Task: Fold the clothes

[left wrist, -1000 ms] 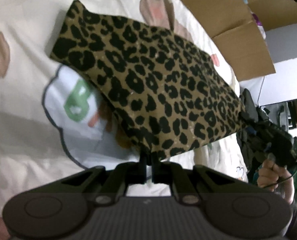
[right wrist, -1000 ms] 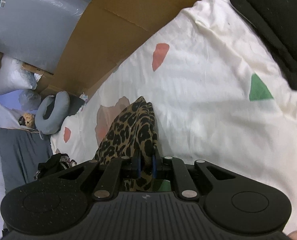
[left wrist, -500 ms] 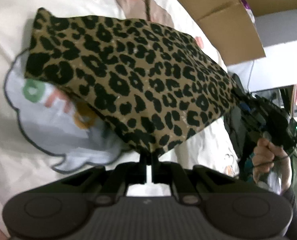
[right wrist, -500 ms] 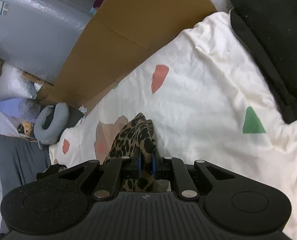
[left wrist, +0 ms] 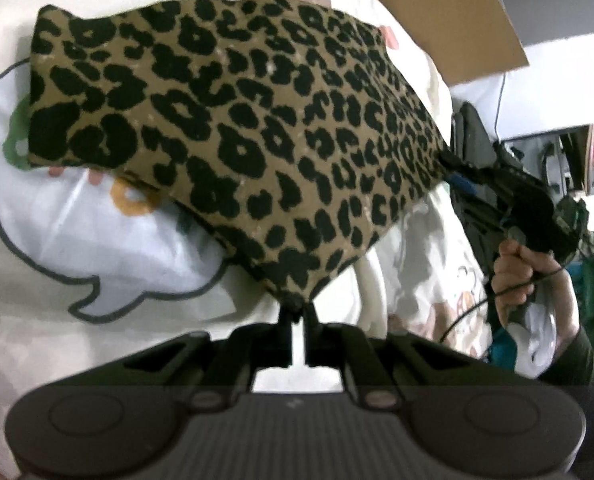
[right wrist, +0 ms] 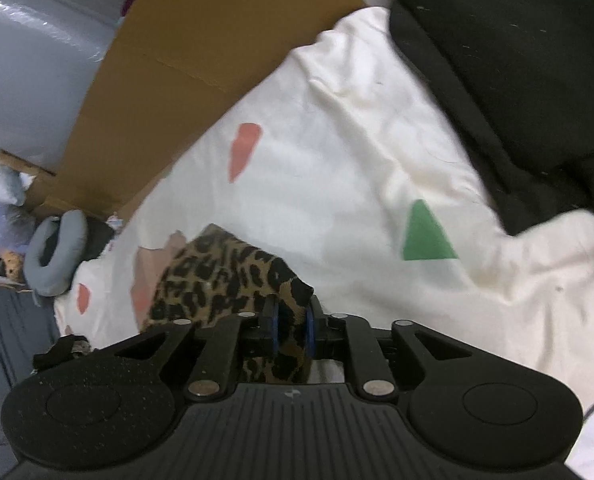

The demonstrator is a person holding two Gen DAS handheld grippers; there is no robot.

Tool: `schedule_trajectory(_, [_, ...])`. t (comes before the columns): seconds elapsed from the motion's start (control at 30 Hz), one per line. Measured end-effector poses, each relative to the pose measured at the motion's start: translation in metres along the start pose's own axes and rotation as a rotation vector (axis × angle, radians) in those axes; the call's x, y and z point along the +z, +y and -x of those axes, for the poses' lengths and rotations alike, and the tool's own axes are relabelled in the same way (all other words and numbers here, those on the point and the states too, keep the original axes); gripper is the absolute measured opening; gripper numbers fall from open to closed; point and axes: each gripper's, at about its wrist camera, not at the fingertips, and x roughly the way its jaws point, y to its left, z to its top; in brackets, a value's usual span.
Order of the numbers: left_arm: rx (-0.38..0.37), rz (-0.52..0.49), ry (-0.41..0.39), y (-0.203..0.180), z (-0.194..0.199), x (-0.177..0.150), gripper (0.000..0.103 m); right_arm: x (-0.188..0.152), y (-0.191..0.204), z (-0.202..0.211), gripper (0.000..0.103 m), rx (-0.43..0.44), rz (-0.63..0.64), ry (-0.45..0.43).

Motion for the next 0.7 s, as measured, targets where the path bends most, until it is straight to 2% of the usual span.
schedule_trajectory(0.03, [-0.011, -0.019, 0.013, -0.004, 0.002, 0.001, 0.01, 0.0, -0.004, 0.001, 0.027, -0.008, -0.019, 0.003])
schedule_trajectory(0.1, [-0.019, -0.085, 0.021, -0.014, 0.011, 0.002, 0.027, 0.0, -0.012, 0.005, 0.04, -0.008, -0.057, 0.01])
schedule_trajectory(0.17, [-0.003, -0.153, 0.019, -0.024, 0.019, 0.006, 0.04, -0.003, -0.017, 0.01, 0.043, 0.008, -0.08, 0.009])
schedule_trajectory(0.2, [0.005, -0.179, 0.008, -0.03, 0.021, 0.01, 0.044, -0.006, -0.019, 0.012, 0.049, 0.01, -0.086, 0.006])
schedule_trajectory(0.27, [0.022, -0.23, -0.014, -0.042, 0.023, 0.02, 0.052, -0.01, -0.021, 0.015, 0.051, 0.019, -0.103, 0.0])
schedule_trajectory(0.43, [0.068, -0.302, -0.026, -0.056, 0.029, 0.05, 0.055, -0.02, -0.024, 0.02, 0.051, 0.057, -0.154, 0.003])
schedule_trajectory(0.5, [0.085, -0.322, -0.026, -0.061, 0.032, 0.062, 0.065, -0.023, -0.023, 0.022, 0.051, 0.079, -0.16, -0.002])
schedule_trajectory(0.57, [0.104, -0.349, -0.033, -0.069, 0.029, 0.073, 0.065, -0.025, -0.022, 0.024, 0.052, 0.101, -0.165, -0.008])
schedule_trajectory(0.67, [0.13, -0.385, -0.045, -0.077, 0.029, 0.091, 0.066, -0.029, -0.02, 0.026, 0.063, 0.13, -0.171, -0.015])
schedule_trajectory(0.7, [0.138, -0.393, -0.048, -0.082, 0.026, 0.098, 0.07, -0.031, -0.019, 0.026, 0.063, 0.138, -0.173, -0.017])
